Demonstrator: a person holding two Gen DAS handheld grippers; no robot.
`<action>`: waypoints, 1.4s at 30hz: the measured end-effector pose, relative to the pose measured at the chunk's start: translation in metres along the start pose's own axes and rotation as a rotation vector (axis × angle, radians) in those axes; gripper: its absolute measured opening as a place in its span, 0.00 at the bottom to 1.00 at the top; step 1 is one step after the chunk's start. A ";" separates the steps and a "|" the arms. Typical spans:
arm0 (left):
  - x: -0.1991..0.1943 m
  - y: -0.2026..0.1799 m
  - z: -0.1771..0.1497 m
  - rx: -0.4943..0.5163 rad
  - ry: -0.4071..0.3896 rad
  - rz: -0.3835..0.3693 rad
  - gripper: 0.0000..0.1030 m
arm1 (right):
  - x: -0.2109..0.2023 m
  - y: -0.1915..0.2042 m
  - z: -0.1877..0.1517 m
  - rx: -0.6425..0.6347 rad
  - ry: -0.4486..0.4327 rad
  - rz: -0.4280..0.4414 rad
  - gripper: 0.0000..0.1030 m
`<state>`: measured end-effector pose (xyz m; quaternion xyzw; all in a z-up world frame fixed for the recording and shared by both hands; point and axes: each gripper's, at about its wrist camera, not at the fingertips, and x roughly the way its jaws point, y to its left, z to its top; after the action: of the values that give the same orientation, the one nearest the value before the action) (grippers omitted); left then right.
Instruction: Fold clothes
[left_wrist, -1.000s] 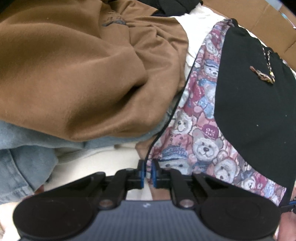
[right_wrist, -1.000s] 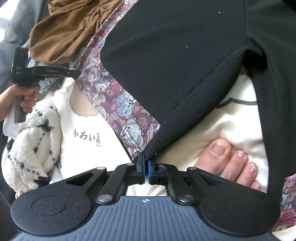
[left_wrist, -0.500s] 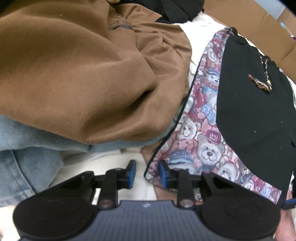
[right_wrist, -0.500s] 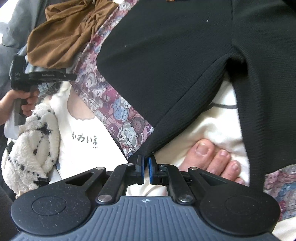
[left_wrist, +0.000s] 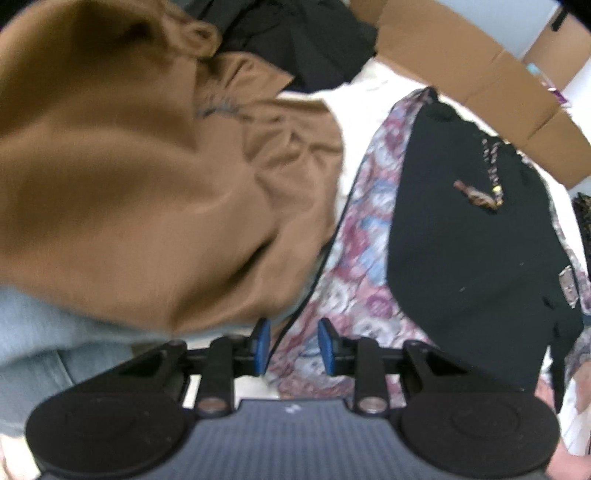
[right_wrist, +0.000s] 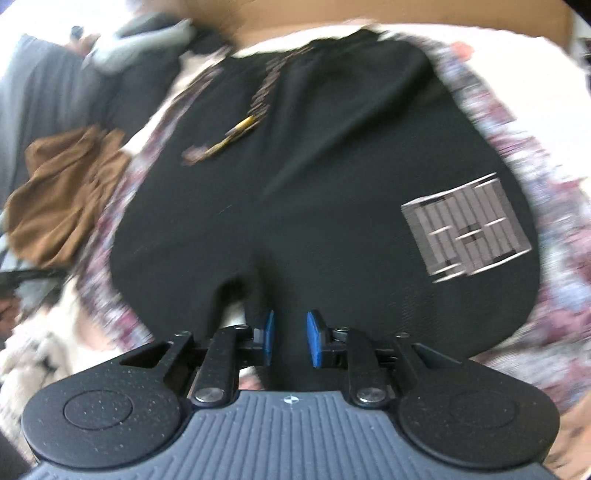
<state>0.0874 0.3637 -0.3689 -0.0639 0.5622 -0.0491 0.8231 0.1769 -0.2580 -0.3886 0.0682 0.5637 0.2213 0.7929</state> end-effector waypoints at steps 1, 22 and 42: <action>-0.002 -0.004 0.005 0.006 -0.011 -0.001 0.30 | -0.003 -0.006 0.004 0.004 -0.018 -0.020 0.20; 0.007 -0.064 0.087 0.108 -0.055 -0.037 0.39 | 0.006 -0.145 -0.015 0.147 -0.108 -0.398 0.25; 0.017 -0.072 0.068 0.136 0.011 -0.026 0.39 | -0.015 -0.182 -0.035 0.114 -0.134 -0.537 0.32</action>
<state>0.1568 0.2936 -0.3488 -0.0148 0.5610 -0.0982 0.8218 0.1904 -0.4317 -0.4529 -0.0246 0.5193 -0.0339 0.8536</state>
